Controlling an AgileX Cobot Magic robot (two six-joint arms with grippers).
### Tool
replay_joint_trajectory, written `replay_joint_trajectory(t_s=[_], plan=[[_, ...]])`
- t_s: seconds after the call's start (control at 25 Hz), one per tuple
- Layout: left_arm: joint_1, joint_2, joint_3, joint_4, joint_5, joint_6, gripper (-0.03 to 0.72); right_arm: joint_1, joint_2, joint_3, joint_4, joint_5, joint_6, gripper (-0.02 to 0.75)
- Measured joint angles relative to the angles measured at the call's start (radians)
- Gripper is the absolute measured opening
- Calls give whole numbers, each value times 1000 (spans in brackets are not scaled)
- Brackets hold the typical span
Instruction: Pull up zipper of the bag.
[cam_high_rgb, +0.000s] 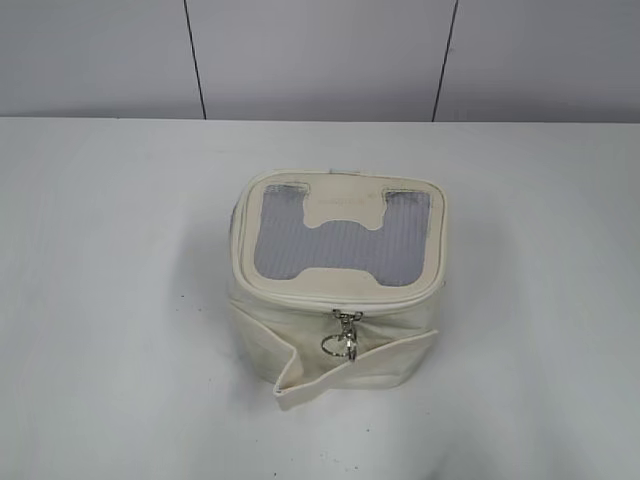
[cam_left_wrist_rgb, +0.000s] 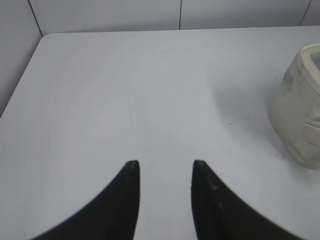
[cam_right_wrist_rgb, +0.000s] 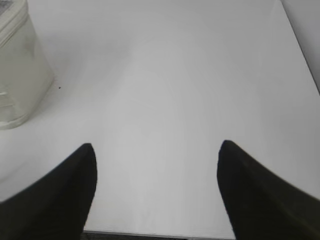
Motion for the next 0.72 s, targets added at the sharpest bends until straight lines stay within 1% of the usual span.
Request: replay_joint_trajectory(t_s=[0.16,0.24,0.4,0.6,0.72], plan=[[12,0,0,0,0,0,278,-94,0,0,0,0,0,584],[12,0,0,0,0,0,277,-124,0,0,0,0,0,584],[12,0,0,0,-1,0,277,-130,0,0,6,-3,-1,584],[23,0,0,0,-1,0,277,-80,0,0,6,-3,-1,584],[23,0,0,0,-1,0,277,-71,0,0,6,-3,-1,584]])
